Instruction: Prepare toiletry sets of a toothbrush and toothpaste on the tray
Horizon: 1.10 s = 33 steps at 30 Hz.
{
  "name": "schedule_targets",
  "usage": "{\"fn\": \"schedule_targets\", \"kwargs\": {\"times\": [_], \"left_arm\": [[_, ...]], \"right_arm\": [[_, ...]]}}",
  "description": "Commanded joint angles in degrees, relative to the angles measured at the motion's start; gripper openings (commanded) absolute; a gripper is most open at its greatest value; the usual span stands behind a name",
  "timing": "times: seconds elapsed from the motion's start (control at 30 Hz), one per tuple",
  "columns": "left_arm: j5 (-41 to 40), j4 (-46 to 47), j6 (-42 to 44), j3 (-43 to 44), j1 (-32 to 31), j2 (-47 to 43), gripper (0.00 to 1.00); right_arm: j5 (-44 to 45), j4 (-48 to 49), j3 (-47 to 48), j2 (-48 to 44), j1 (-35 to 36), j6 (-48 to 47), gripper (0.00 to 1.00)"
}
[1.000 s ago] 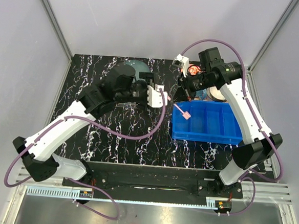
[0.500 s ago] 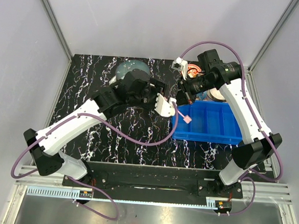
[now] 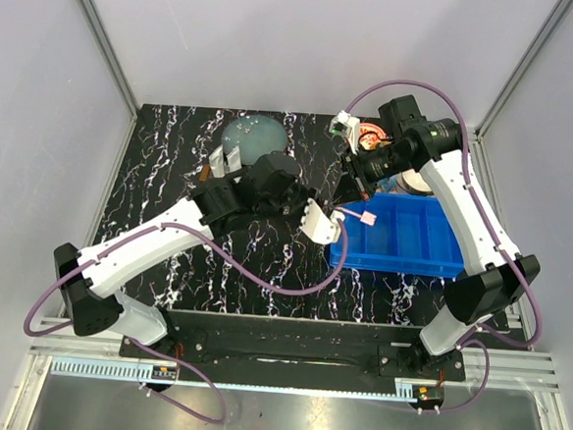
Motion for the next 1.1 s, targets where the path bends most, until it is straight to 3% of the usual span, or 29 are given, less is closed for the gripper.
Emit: {"fn": "schedule_targets", "kwargs": {"times": [0.0,0.1,0.3,0.37,0.47,0.6,0.87,1.07], "left_arm": [[-2.9,3.6,-0.8,-1.2,-1.1,0.4,0.03],[-3.3,4.5,-1.3,-2.5,-1.2,0.0,0.00],[-2.9,5.6,-4.6,-4.7,-1.4,-1.0,0.00],[-3.0,7.1,-6.3,-6.1,-1.3,-1.8,0.00],[-2.5,9.4,-11.1,-8.3,-0.9,-3.3,0.00],[4.7,11.5,-17.8,-9.6,1.6,-5.2,0.00],[23.7,20.3,-36.6,-12.8,15.0,-9.8,0.00],[34.1,31.8,-51.1,-17.3,25.9,-12.9,0.00]], "right_arm": [[-0.3,1.5,-0.2,-0.3,0.6,0.2,0.01],[0.9,1.8,-0.1,-0.7,0.5,0.5,0.07],[5.8,4.7,0.6,-1.7,0.5,3.2,0.51],[8.1,6.2,1.8,-2.4,0.6,3.9,0.57],[12.5,8.2,4.5,-3.8,0.4,5.0,0.60],[19.2,10.7,8.8,-5.2,0.3,5.7,0.63],[24.9,21.7,10.0,-10.5,-2.1,10.8,0.63],[22.2,23.7,12.1,-10.8,-3.3,13.0,0.63]]}}
